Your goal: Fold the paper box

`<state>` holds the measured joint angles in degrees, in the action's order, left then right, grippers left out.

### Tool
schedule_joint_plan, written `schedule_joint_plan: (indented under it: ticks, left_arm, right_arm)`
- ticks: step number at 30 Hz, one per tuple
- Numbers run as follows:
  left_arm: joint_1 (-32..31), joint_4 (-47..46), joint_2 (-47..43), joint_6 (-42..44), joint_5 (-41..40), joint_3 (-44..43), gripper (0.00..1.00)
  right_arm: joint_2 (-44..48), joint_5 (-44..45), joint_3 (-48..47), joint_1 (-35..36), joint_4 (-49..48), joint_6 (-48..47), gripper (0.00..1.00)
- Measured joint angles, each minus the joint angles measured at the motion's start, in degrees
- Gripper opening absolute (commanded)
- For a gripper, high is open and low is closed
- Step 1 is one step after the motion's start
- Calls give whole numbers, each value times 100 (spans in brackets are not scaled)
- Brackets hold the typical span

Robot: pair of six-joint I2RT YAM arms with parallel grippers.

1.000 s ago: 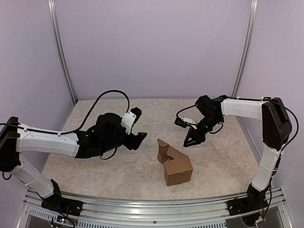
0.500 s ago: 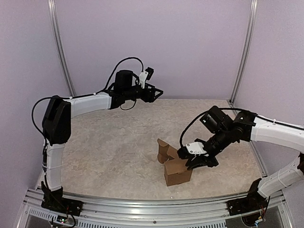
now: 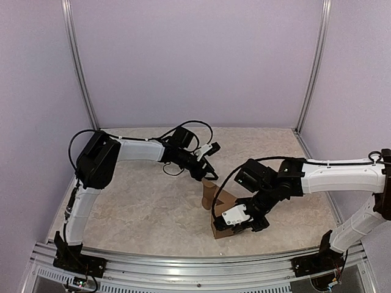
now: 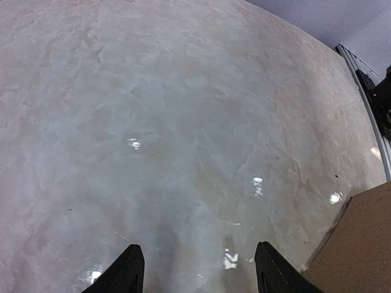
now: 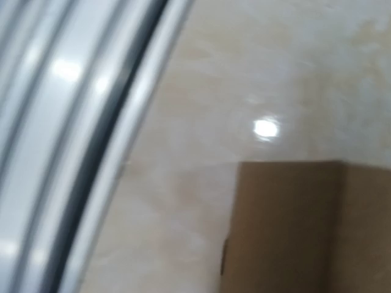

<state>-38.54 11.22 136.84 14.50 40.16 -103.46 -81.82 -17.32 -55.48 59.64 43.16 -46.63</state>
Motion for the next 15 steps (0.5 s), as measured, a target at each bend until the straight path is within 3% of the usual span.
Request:
schedule_joint_plan:
  ticks: [5,15]
  left_arm:
    - [-352,81,-306,181,227,691,53]
    - [-487,-719,-973,-306,378,2232,53]
  right_arm:
    - [-216,103,-116,-354,-267,101,8]
    - [-345,221,-125,-973,-813,282,9]
